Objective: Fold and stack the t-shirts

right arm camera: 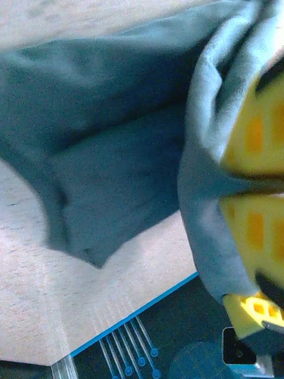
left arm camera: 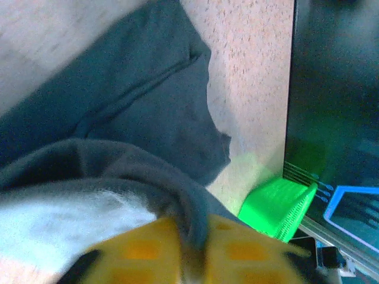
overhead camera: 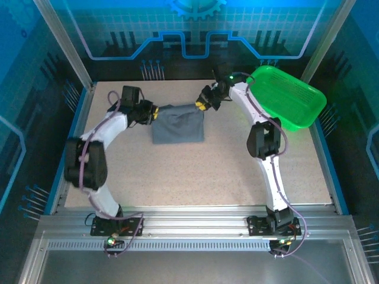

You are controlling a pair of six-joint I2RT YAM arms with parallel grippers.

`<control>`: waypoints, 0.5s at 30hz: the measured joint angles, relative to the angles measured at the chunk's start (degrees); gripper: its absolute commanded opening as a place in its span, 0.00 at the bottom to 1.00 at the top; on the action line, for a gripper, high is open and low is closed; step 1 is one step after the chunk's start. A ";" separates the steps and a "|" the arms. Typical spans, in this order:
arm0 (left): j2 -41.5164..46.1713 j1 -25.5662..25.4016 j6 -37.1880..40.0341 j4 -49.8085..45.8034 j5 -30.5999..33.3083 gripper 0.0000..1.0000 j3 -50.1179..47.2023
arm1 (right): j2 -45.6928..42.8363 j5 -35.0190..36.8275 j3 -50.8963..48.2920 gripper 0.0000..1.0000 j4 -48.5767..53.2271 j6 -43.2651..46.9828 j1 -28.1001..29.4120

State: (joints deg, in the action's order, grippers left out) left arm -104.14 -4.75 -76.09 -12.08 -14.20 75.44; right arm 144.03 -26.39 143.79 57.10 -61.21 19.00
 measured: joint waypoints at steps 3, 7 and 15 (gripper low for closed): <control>-8.24 1.66 2.45 3.76 -2.43 0.50 3.65 | 8.07 -1.70 5.99 0.61 -1.86 0.68 -1.68; -9.79 3.17 5.27 5.77 -2.93 0.53 2.89 | 10.82 -2.43 5.38 0.65 -3.54 5.31 -3.78; 10.25 2.75 9.03 9.31 -3.13 0.51 -15.47 | -12.81 -1.53 -26.75 0.62 -12.00 12.83 -5.20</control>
State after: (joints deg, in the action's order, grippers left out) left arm -93.89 -2.00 -67.07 -2.76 -17.32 59.96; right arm 131.22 -27.92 117.03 45.10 -48.38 13.80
